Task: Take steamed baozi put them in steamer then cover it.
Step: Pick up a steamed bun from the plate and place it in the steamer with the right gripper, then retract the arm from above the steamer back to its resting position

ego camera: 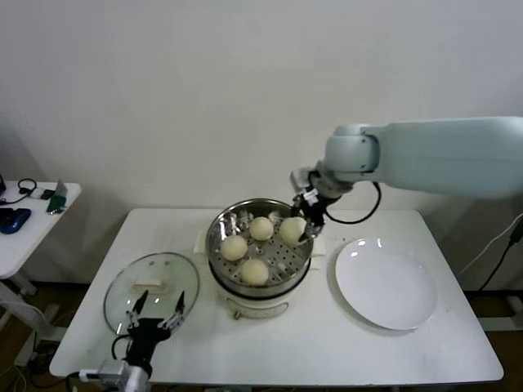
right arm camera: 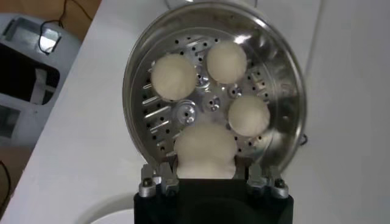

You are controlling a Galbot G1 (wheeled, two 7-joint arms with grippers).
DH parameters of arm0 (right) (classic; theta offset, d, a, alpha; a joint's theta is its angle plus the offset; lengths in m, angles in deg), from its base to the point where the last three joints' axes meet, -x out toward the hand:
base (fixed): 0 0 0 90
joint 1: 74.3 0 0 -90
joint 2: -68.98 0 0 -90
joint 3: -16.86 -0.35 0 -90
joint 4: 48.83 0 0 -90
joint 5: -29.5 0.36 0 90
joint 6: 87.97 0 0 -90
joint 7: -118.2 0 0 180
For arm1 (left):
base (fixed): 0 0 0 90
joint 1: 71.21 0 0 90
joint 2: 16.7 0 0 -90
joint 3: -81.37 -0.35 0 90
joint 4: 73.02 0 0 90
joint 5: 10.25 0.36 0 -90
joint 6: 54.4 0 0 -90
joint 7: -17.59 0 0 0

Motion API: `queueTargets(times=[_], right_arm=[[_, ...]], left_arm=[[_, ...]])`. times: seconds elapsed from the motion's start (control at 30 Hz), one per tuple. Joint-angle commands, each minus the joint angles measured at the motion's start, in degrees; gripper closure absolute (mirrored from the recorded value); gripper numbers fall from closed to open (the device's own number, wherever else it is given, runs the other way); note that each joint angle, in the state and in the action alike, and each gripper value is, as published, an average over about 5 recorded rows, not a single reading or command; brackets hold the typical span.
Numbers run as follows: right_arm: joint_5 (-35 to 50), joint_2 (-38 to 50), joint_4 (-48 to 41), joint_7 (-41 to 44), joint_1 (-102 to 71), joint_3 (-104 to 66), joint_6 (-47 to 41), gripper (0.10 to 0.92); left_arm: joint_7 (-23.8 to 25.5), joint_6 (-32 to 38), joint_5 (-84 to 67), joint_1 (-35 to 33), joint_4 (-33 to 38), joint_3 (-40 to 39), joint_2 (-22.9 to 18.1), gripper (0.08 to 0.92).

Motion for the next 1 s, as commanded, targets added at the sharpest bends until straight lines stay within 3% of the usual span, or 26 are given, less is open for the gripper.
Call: queueTargets(times=[0.03, 0.43, 0.57, 0.73, 0.9, 1.0], right_arm=[[-4.33, -4.45, -6.18, -4.30, -11.76, -2.15, -2.86, 0.389], [-6.04, -6.04, -10.27, -4.52, -14.91, -3.60, -2.68, 0.379], [-4.90, -6.01, -10.25, -4.58, -14.23, -3.66, -2.28, 0.330], [0.23, -3.93, -9.78, -1.57, -9.50, -5.09, 0.11, 0.221], [6.47, 1.95, -7.89, 6.57, -0.89, -6.08, 3.17, 0.203], [9.46, 7.18, -6.74, 6.30, 2.03, -7.67, 3.02, 0.203]], left_arm=[[0.03, -0.07, -0.20, 0.20, -0.35, -0.05, 0.09, 0.177], [0.10, -0.47, -0.29, 0.67, -0.57, -0.06, 0.11, 0.177], [0.10, -0.59, -0.29, 0.76, -0.55, -0.06, 0.11, 0.177], [0.13, -0.80, -0.30, 0.77, -0.24, 0.04, 0.08, 0.177], [0.08, -1.34, -0.46, 0.61, 0.21, 0.34, 0.29, 0.177], [0.14, -1.45, -0.71, 0.55, 0.42, 0.39, 0.53, 0.177]])
